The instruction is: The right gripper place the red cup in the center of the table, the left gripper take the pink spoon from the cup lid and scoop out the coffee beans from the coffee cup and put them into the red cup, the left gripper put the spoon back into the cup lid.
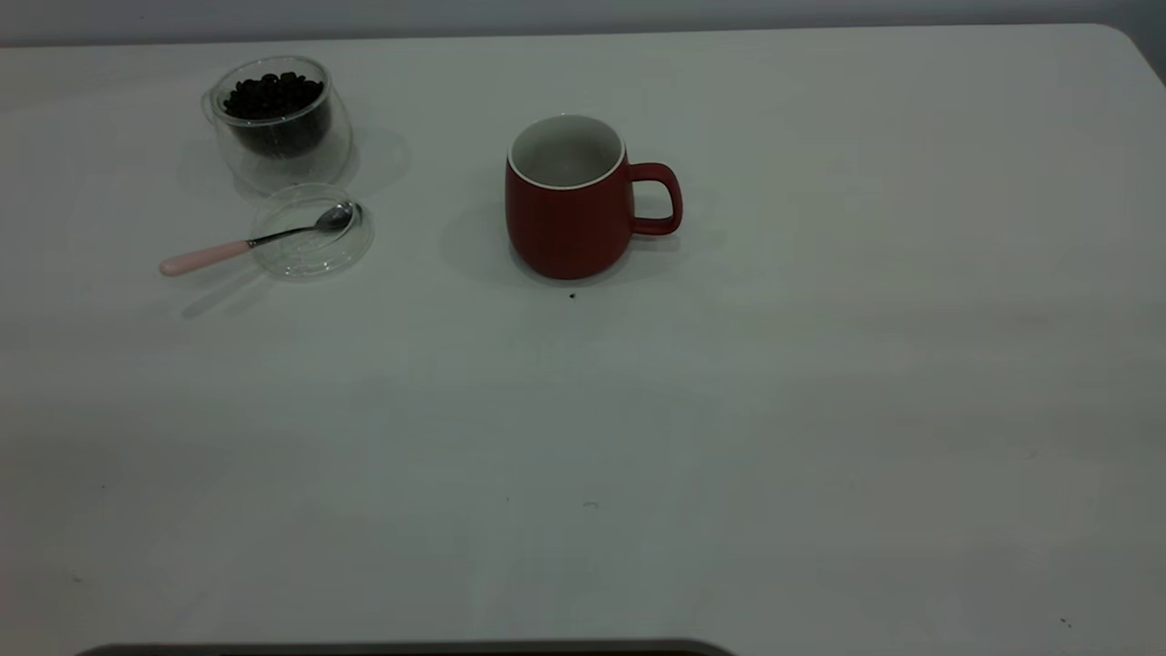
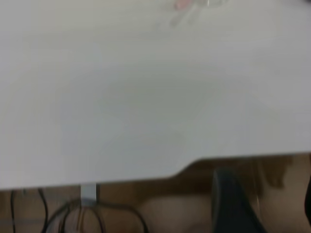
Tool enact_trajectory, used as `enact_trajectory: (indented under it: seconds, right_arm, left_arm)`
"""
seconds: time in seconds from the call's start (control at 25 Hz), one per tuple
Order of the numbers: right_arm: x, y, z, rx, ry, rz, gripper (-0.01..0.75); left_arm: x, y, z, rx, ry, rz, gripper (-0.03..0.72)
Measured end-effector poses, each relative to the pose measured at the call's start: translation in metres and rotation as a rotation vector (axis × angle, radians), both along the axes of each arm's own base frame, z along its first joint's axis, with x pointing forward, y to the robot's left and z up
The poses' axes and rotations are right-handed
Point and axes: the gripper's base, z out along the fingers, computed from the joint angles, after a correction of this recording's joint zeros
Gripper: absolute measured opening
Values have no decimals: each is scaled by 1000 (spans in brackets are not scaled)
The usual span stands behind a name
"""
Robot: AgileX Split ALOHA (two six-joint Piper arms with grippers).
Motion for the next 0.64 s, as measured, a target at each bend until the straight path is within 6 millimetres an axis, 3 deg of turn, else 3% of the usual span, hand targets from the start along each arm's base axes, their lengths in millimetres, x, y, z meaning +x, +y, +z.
enact_trajectory:
  seconds: [0.2,0.64]
  right_arm:
    - [0,0,0,0,0,0,239]
    - [0,0,0,1,0,-1,239]
  left_arm:
    - [-18,0,-1,0,-127,0,434]
    - [-18,-1,-1,-9,-120,2,434]
